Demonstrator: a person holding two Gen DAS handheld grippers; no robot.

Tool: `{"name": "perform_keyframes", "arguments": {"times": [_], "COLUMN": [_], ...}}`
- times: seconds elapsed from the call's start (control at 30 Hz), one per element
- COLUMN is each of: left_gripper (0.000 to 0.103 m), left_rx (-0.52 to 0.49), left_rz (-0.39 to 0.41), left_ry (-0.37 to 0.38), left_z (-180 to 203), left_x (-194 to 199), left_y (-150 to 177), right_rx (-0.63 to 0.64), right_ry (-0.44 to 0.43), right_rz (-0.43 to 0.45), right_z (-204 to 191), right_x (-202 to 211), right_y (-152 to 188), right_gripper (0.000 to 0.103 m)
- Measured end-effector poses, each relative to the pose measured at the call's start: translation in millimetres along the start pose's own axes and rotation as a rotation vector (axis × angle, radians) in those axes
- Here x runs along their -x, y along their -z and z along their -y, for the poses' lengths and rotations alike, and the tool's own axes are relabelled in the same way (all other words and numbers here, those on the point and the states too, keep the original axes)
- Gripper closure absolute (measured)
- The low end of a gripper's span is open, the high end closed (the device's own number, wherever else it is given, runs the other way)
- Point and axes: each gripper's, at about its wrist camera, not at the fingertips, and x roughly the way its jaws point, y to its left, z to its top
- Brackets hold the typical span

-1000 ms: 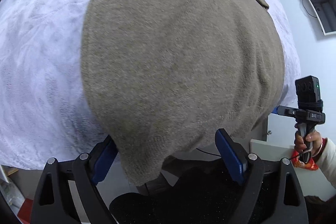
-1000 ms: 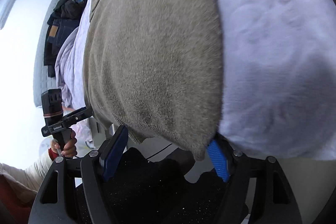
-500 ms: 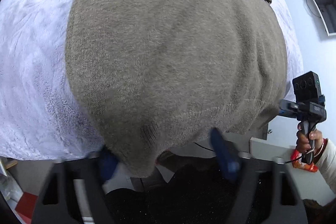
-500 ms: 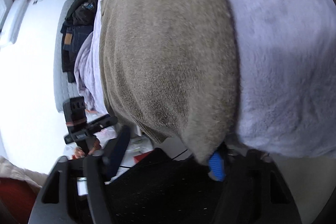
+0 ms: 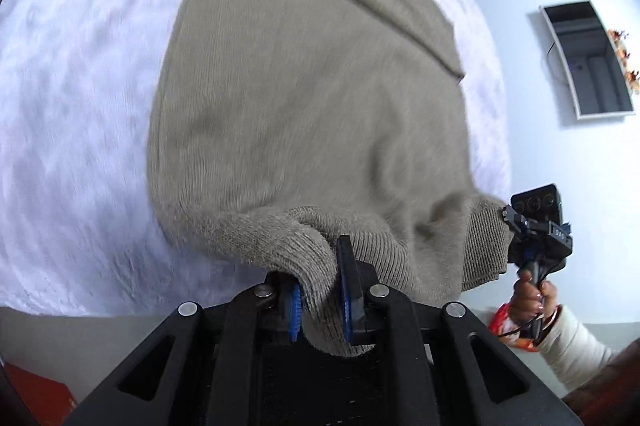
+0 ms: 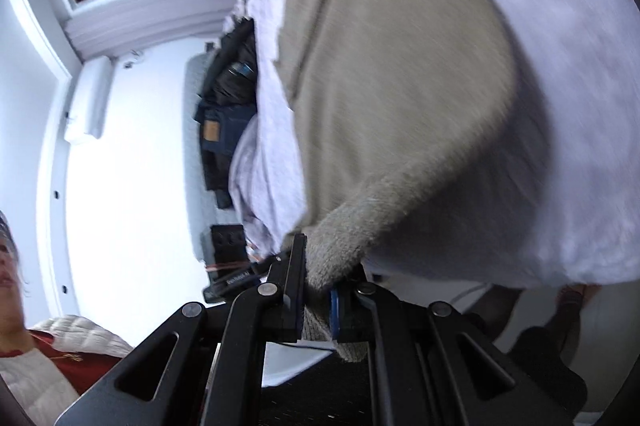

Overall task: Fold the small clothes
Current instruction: 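Lift the hem with both grippers and fold it toward the collar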

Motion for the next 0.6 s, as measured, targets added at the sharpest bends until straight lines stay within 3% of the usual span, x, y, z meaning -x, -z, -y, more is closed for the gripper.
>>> {"name": "perform_keyframes", "arguments": {"times": [0.33, 0.47, 0.6], "left_gripper": [0.087, 0.087, 0.087], "left_rx": [-0.119, -0.167, -0.176], "left_rz": [0.170, 0.227, 0.268], "left_ry": [0.069, 0.048, 0.013], "left_z": [27, 34, 42], "left_x": [65, 67, 41], "left_y": [-111, -162, -219], "right_rx": [0.108, 0.143, 0.143], "right_ry": [-0.127, -0.156, -0.159], "right_rz": [0.220, 0.279, 0.302], "right_z": [-95, -120, -129], "right_x": [0, -5, -8], "right_y": [-68, -107, -159], "right_gripper": [0.093, 0.093, 0.093]}}
